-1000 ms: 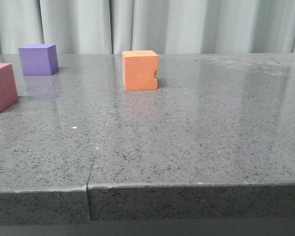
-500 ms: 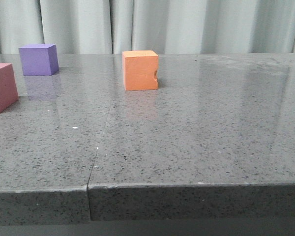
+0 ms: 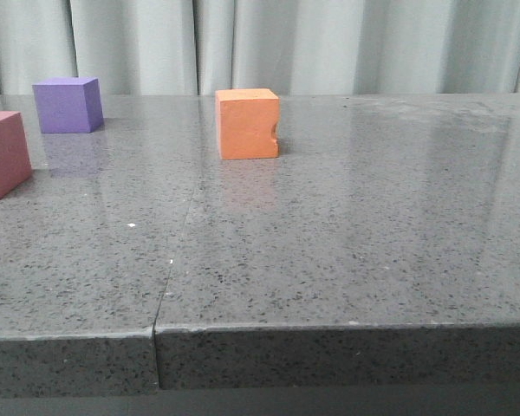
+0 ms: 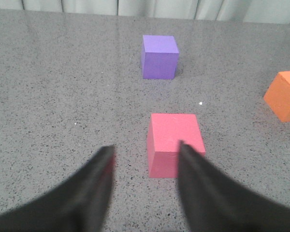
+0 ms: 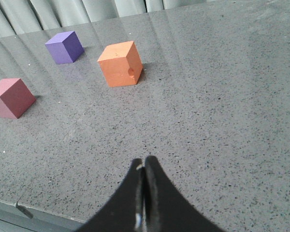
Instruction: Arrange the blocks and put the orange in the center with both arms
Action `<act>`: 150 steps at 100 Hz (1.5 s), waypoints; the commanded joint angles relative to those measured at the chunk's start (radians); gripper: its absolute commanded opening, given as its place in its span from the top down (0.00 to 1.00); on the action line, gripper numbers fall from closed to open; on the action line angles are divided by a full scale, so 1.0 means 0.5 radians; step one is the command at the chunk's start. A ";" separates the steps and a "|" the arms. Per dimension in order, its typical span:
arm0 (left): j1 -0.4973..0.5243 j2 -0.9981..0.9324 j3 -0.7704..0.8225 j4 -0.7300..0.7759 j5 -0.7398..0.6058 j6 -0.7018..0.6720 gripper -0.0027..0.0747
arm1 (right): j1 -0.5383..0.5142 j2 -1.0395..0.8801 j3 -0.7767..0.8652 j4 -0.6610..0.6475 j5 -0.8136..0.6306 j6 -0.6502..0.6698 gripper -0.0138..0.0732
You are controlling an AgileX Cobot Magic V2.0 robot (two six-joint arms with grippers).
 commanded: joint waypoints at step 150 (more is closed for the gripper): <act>-0.410 1.901 -1.979 -0.936 0.872 2.150 0.10 | -0.001 0.015 -0.047 -0.023 -0.157 -0.024 0.92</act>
